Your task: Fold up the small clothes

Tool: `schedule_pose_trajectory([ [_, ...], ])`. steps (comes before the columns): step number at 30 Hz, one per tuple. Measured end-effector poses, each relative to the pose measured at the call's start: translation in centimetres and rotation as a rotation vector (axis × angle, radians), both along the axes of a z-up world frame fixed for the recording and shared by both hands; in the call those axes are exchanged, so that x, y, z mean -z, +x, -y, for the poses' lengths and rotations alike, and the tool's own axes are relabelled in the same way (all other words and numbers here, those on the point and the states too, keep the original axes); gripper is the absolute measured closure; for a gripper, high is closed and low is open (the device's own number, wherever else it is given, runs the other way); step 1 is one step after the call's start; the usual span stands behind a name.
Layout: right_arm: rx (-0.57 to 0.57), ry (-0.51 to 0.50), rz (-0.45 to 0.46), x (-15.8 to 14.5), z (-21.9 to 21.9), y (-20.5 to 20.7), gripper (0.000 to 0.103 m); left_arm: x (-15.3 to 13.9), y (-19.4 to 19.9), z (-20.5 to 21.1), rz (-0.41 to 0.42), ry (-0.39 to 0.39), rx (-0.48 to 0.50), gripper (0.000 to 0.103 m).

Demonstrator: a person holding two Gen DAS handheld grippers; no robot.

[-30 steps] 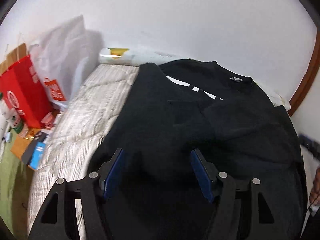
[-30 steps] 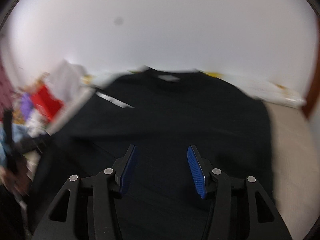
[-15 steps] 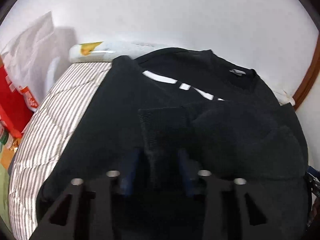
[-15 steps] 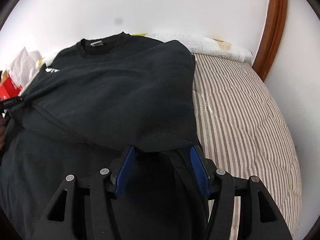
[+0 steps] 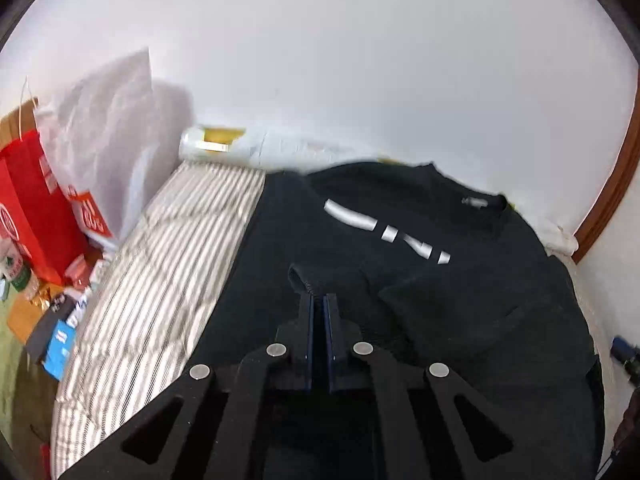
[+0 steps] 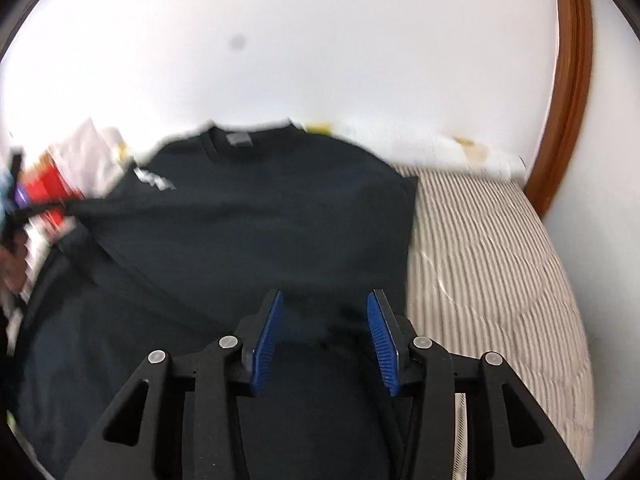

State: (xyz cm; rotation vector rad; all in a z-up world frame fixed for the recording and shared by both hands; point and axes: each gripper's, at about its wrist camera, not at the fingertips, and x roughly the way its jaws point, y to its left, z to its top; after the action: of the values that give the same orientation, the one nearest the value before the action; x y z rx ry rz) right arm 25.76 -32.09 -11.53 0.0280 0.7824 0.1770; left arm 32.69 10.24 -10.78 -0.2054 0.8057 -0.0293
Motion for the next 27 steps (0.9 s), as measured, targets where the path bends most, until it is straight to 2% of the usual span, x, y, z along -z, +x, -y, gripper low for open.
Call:
schedule_pose_trajectory([
  [3, 0.036, -0.025, -0.015, 1.1, -0.4, 1.6, 0.054, 1.7, -0.2, 0.3, -0.033, 0.034, 0.001, 0.098],
  [8, 0.122, -0.076, -0.151, 5.5, -0.1, 4.0, 0.054, 2.7, -0.3, 0.9, -0.084, 0.096, 0.002, 0.092],
  [9, 0.124, -0.066, -0.15, 5.7, 0.0, 4.0, 0.054, 2.7, -0.3, 1.0, -0.084, 0.112, 0.001, 0.09],
  [11, 0.127, -0.052, -0.143, 5.7, 0.1, 3.6, 0.054, 2.5, -0.6, 1.3, -0.069, 0.129, -0.001, 0.074],
  [12, 0.127, -0.049, -0.142, 5.6, 0.2, 3.4, 0.054, 2.2, -0.7, 1.4, -0.057, 0.127, 0.005, 0.071],
  [14, 0.131, -0.042, -0.135, 5.2, 0.4, 3.0, 0.053, 1.7, -1.0, 1.7, -0.031, 0.118, 0.019, 0.052],
  [15, 0.137, -0.043, -0.134, 5.0, 0.6, 2.7, 0.053, 1.6, -1.0, 1.9, -0.023, 0.122, 0.022, 0.049],
  [21, 0.16, -0.013, -0.137, 5.1, 1.8, 0.6, 0.051, 3.2, -0.4, 3.0, -0.064, 0.154, 0.023, 0.048],
  [27, 0.214, 0.02, -0.127, 4.3, 2.6, -1.7, 0.05, 2.5, -1.5, 2.8, -0.061, 0.137, 0.015, 0.049],
])
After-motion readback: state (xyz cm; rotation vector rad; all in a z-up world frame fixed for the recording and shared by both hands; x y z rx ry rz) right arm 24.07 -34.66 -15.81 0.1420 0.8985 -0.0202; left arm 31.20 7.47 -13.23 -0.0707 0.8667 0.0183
